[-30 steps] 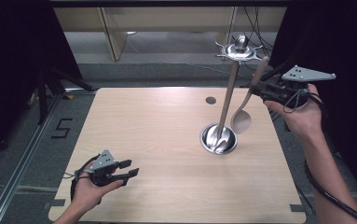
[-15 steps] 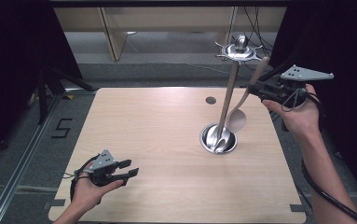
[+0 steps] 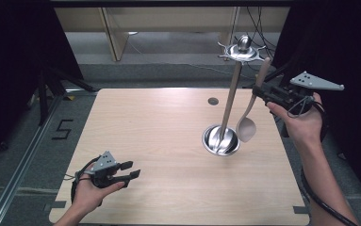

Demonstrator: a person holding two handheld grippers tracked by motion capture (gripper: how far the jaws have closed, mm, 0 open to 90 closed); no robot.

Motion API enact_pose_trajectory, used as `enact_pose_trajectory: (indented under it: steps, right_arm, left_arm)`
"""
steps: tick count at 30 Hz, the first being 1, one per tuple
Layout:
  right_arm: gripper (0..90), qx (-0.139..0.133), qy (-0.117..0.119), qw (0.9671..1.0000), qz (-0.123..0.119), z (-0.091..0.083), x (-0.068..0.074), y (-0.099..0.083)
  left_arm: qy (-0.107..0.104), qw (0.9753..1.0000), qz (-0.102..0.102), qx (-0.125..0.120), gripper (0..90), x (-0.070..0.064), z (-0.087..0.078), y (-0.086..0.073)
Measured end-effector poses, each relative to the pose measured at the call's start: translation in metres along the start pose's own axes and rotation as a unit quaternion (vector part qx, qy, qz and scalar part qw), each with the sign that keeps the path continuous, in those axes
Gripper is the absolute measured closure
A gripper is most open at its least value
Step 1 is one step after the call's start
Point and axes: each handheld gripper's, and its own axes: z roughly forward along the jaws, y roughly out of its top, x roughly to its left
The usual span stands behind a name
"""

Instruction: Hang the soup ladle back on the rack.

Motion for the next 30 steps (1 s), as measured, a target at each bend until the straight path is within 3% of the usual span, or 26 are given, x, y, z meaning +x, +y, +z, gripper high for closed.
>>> enact_pose_trajectory:
  steps: [6,12,16,24,30]
  right_arm:
    - [64.2,-0.032,-0.024,0.9991,-0.014,-0.007,0.005,0.001]
    - [60.9,-0.052,-0.04,0.9978,-0.011,-0.015,0.008,-0.002]
    - [60.9,-0.064,-0.038,0.9971,-0.011,-0.021,0.012,-0.003]
    - [69.5,-0.063,-0.034,0.9973,-0.017,-0.036,0.023,-0.015]
    - [72.2,-0.039,-0.03,0.9986,-0.019,-0.049,0.034,-0.043]
  left_arm:
    - [0.001,1.0,0.003,0.002,51.4,0.0,-0.001,0.0]
    - [0.002,1.0,0.003,0.004,51.4,-0.001,-0.001,0.0]
    - [0.0,1.0,0.002,0.004,51.4,0.0,0.0,0.0]
    - [0.0,1.0,0.003,0.004,51.3,0.0,-0.001,0.0]
    - [0.003,1.0,0.006,0.006,51.2,-0.001,-0.001,0.0]
